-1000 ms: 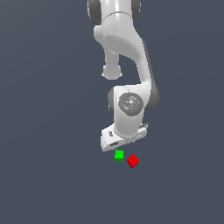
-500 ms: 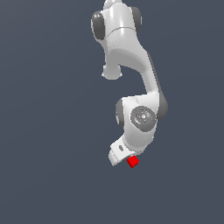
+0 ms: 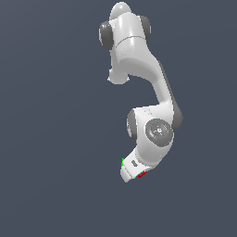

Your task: Stack the red cube on top of the green cube.

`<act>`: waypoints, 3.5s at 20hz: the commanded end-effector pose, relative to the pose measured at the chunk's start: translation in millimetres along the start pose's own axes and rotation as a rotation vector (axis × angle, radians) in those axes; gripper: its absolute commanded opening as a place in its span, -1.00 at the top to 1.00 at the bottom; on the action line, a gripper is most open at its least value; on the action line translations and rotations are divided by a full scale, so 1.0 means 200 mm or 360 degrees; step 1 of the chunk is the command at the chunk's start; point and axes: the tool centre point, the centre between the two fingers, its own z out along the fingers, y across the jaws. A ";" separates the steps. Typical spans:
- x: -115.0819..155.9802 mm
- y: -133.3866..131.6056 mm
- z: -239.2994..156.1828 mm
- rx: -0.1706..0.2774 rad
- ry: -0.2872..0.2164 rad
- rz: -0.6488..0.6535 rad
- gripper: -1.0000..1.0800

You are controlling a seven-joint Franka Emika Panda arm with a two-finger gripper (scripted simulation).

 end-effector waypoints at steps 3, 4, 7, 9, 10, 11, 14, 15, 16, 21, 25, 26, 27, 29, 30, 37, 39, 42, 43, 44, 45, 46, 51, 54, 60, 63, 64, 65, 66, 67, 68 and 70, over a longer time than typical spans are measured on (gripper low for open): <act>0.02 0.00 0.00 -0.0001 0.0001 -0.0016 -0.92; 0.02 0.00 0.00 -0.0001 0.0001 -0.0016 -0.92; 0.01 0.00 0.01 -0.0001 0.0001 -0.0014 -0.92; 0.01 0.00 0.04 -0.0001 0.0001 -0.0014 -0.92; 0.01 0.00 0.05 -0.0001 0.0001 -0.0014 -0.92; 0.01 0.00 0.07 -0.0001 0.0001 -0.0015 -0.92; 0.01 -0.01 0.16 -0.0001 0.0001 -0.0016 -0.92; 0.01 -0.01 0.19 -0.0001 0.0001 -0.0016 -0.92; 0.01 -0.01 0.21 -0.0001 0.0001 -0.0016 -0.92; 0.01 -0.01 0.26 -0.0001 0.0001 -0.0017 -0.92; 0.02 0.00 0.25 -0.0001 0.0001 -0.0017 1.00; 0.02 0.00 0.25 -0.0001 0.0001 -0.0017 1.00; 0.02 0.00 0.25 -0.0001 0.0001 -0.0017 1.00; 0.02 0.00 0.25 -0.0001 0.0001 -0.0017 1.00; 0.02 0.00 0.25 -0.0001 0.0001 -0.0017 1.00; 0.02 0.00 0.25 -0.0001 0.0000 -0.0017 1.00; 0.01 0.00 0.24 -0.0001 0.0000 -0.0017 1.00; 0.01 -0.01 0.19 -0.0001 0.0000 -0.0017 1.00; 0.01 -0.01 0.17 -0.0001 0.0000 -0.0017 1.00; 0.01 -0.01 0.14 -0.0001 0.0000 -0.0017 1.00; 0.01 -0.01 0.11 -0.0001 0.0000 -0.0017 1.00; 0.01 -0.01 0.08 -0.0001 0.0000 -0.0017 1.00; 0.01 -0.01 -0.10 -0.0001 0.0000 -0.0017 1.00; 0.01 -0.01 -0.18 -0.0002 0.0000 -0.0017 1.00; 0.02 -0.01 -0.25 -0.0002 0.0000 -0.0017 1.00; 0.02 0.00 -0.24 -0.0002 0.0002 -0.0017 1.00; 0.02 0.00 -0.24 -0.0002 0.0002 -0.0017 1.00; 0.01 0.00 -0.24 -0.0002 0.0002 -0.0017 1.00; 0.01 0.00 -0.24 -0.0002 0.0002 -0.0017 1.00; 0.00 0.00 -0.23 -0.0002 0.0002 -0.0017 1.00; 0.00 0.01 -0.23 -0.0002 0.0002 -0.0017 1.00; -0.02 0.02 -0.21 -0.0002 0.0002 -0.0017 1.00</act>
